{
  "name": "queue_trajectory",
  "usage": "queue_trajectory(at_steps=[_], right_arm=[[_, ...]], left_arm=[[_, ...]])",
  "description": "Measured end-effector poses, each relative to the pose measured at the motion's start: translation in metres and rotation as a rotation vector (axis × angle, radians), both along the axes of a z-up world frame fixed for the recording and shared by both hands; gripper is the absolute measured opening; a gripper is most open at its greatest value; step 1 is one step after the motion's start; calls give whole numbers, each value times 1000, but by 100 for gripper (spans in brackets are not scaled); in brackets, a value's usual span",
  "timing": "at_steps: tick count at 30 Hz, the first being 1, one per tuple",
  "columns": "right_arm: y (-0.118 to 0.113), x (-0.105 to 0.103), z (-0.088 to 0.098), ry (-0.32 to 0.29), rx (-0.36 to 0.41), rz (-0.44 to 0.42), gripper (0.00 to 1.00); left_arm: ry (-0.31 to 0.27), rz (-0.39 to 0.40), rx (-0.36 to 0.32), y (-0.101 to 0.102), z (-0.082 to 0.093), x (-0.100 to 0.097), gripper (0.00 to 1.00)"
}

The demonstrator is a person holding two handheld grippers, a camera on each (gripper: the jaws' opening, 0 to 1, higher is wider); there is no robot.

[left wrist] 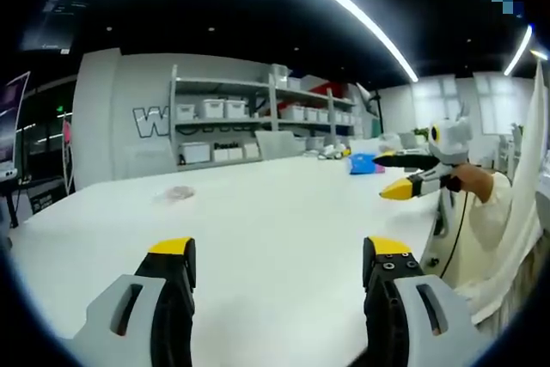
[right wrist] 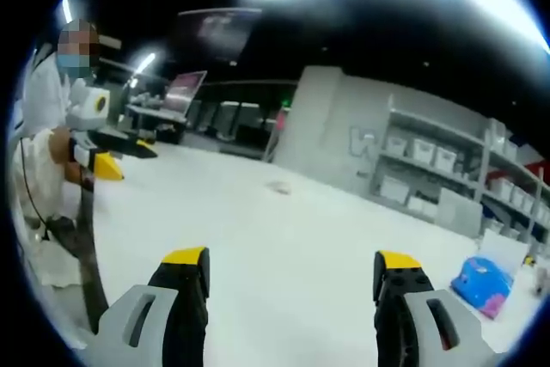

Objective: Open the resealable bag by pulling the two sides of the seal apart until the entire bag opening is separated and visibly accessible.

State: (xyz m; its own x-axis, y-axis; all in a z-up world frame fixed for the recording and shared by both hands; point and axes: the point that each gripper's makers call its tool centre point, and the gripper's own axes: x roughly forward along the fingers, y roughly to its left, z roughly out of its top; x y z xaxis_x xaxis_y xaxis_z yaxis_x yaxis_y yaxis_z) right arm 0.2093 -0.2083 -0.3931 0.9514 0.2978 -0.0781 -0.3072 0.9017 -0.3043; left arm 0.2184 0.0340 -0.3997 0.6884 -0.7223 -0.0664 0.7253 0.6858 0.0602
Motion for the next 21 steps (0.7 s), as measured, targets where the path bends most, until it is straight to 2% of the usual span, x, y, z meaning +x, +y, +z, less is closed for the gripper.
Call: queue_trajectory(at_steps=[13,21], right_arm=[[1,4,-4,10,-31,-1,78],[1,6,1,0,-29,4,78]], left_arm=[[4,-3,-1,0,-1,0,78],[2,-5,6,-1,-1,-1,78]])
